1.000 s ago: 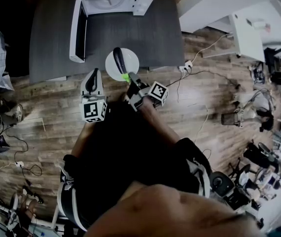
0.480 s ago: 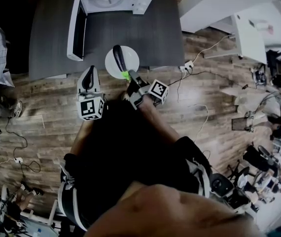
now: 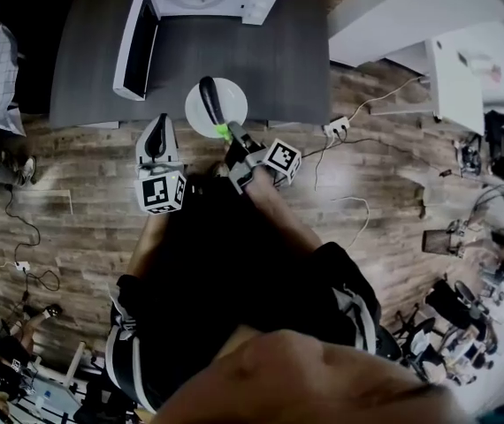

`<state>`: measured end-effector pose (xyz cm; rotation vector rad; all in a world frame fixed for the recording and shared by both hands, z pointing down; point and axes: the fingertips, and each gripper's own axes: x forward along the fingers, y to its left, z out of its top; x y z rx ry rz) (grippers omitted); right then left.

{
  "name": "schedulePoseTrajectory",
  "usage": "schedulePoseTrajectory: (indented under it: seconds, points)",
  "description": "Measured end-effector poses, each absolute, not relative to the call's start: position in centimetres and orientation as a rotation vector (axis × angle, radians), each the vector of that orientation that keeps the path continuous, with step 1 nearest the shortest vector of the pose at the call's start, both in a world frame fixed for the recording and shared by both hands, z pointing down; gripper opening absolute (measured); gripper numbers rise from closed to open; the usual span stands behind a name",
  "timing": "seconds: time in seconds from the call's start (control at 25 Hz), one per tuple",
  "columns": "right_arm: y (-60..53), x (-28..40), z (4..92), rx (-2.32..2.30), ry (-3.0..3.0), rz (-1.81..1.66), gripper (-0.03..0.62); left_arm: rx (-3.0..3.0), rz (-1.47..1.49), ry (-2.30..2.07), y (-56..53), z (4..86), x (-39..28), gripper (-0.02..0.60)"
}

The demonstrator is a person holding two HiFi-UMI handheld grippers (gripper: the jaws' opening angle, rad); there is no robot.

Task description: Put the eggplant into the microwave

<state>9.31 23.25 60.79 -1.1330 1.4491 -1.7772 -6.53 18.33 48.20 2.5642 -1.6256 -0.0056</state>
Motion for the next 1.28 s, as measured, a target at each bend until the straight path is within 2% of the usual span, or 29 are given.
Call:
schedulePoseTrajectory:
  seconds: [0.72, 1.28]
  points:
    - [21.3, 10.9, 60.9, -1.109, 1.487, -1.787, 0.038, 2.527, -0.006, -1.673, 18.1, 48.6, -4.9, 0.035]
    - [15.5, 10.1, 61.7, -1.144, 1.459, -1.777, 0.038, 2.54, -0.018, -1.606, 10.6, 49.3, -5.6, 0.035]
